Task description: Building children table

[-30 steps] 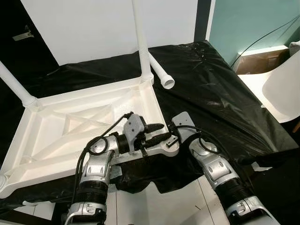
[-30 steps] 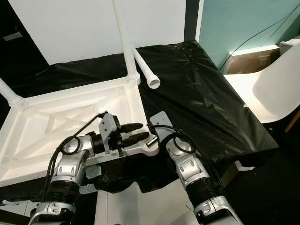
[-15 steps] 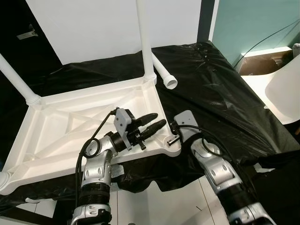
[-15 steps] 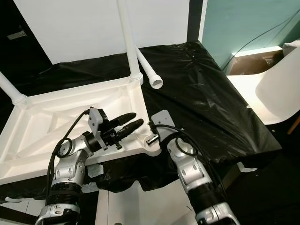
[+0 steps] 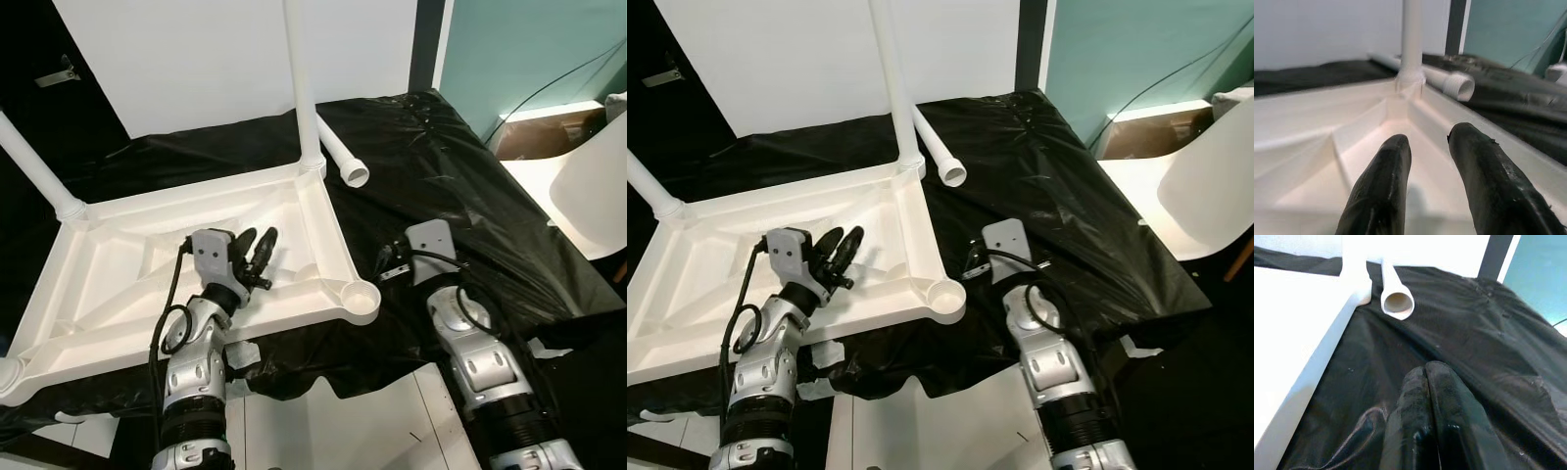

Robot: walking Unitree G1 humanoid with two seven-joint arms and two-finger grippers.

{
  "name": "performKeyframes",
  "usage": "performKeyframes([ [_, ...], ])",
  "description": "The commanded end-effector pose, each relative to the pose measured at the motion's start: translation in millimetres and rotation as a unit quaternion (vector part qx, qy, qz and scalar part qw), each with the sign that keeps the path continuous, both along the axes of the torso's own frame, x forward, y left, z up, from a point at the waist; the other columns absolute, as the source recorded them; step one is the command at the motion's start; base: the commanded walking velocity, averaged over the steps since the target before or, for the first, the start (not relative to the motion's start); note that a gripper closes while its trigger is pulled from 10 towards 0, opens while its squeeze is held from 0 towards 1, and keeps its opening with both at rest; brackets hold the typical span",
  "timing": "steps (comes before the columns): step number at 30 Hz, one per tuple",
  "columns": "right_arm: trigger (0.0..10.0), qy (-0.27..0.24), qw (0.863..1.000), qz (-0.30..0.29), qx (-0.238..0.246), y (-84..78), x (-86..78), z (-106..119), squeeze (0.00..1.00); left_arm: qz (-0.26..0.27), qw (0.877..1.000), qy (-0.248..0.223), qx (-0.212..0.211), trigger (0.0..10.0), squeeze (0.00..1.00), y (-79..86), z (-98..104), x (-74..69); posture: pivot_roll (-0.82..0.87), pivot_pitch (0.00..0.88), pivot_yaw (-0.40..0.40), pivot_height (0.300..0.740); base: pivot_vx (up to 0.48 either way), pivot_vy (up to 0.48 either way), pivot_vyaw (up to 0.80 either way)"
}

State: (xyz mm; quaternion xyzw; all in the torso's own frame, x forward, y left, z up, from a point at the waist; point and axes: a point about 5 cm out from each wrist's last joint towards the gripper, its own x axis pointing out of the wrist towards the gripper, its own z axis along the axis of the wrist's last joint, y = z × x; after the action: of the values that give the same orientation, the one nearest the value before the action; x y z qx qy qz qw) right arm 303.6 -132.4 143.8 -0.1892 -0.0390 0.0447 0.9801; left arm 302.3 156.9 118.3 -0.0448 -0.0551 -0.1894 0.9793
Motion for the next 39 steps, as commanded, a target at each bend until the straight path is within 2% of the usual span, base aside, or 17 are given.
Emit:
performKeyframes([
  [1, 10.0, -0.023, 1.000, -0.005, -0.003, -1.1, -3.7, 4.9, 0.00, -0.006, 1.000, 0.009, 0.019, 10.0, 0.00, 1.4, -5.2, -4.7, -0.12, 0.000, 0.102, 0.740, 0.000, 0.000, 0.00],
  [10, 10.0, -0.035, 0.999, -0.027, -0.011, -13.9, -8.7, 5.3, 0.00, 0.000, 0.999, 0.018, 0.037, 10.0, 0.00, 2.8, -15.4, -15.5, -0.13, 0.000, 0.102, 0.740, 0.000, 0.000, 0.00],
  [13, 10.0, -0.051, 0.998, -0.033, -0.011, -18.7, -11.6, 6.3, 0.00, 0.077, 0.997, -0.016, 0.026, 10.0, 0.00, 5.1, -8.6, -16.5, -0.13, 0.000, 0.101, 0.740, 0.000, 0.000, 0.00],
  [16, 10.0, -0.054, 0.998, -0.035, -0.010, -19.8, -12.4, 6.3, 0.00, 0.092, 0.995, -0.027, 0.021, 10.0, 0.00, 6.1, -6.0, -17.3, -0.13, 0.000, 0.101, 0.740, 0.000, 0.000, 0.00],
  [17, 10.0, -0.059, 0.998, -0.037, -0.010, -21.5, -15.1, 4.5, 0.00, 0.127, 0.991, -0.046, 0.010, 10.0, 0.00, 11.4, -0.5, -19.3, -0.13, 0.000, 0.102, 0.740, 0.000, 0.000, 0.00],
  [20, 10.0, -0.063, 0.997, -0.039, -0.011, -22.7, -17.6, 3.1, 0.00, 0.155, 0.986, -0.061, 0.003, 10.0, 0.00, 15.7, 3.6, -21.3, -0.13, 0.000, 0.102, 0.740, 0.000, 0.000, 0.00],
  [21, 10.0, -0.067, 0.997, -0.038, -0.009, -23.4, -20.0, 2.1, 0.00, 0.180, 0.981, -0.071, 0.002, 10.0, 0.00, 20.3, 6.5, -23.2, -0.13, 0.000, 0.103, 0.740, 0.000, 0.000, 0.00],
  [22, 10.0, -0.067, 0.997, -0.038, -0.009, -23.4, -20.0, 2.1, 0.00, 0.180, 0.981, -0.071, 0.002, 10.0, 0.00, 20.3, 6.5, -23.2, -0.13, 0.000, 0.103, 0.740, 0.000, 0.000, 0.00],
  [23, 10.0, -0.075, 0.996, -0.039, -0.007, -24.4, -22.6, 2.1, 0.00, 0.207, 0.975, -0.078, 0.003, 10.0, 0.00, 25.3, 8.7, -25.3, -0.12, 0.000, 0.098, 0.740, 0.000, 0.000, 0.00],
  [26, 10.0, -0.088, 0.995, -0.044, -0.001, -26.1, -24.5, 2.9, 0.00, 0.236, 0.968, -0.080, 0.013, 10.0, 0.00, 31.2, 8.6, -29.1, -0.11, 0.000, 0.092, 0.740, 0.000, 0.000, 0.00],
  [34, 10.0, -0.101, 0.994, -0.047, 0.002, -24.2, -15.9, 6.1, 0.00, 0.239, 0.968, -0.077, 0.016, 10.0, 0.00, 28.3, 6.8, -27.0, -0.11, 0.000, 0.087, 0.740, 0.000, 0.000, 0.00],
  [39, 10.0, -0.113, 0.992, -0.057, 0.026, -21.7, -9.6, 11.7, 0.00, 0.241, 0.968, -0.075, 0.006, 10.0, 0.00, 27.2, 5.8, -25.1, -0.10, 0.000, 0.078, 0.740, 0.000, 0.000, 0.00],
])
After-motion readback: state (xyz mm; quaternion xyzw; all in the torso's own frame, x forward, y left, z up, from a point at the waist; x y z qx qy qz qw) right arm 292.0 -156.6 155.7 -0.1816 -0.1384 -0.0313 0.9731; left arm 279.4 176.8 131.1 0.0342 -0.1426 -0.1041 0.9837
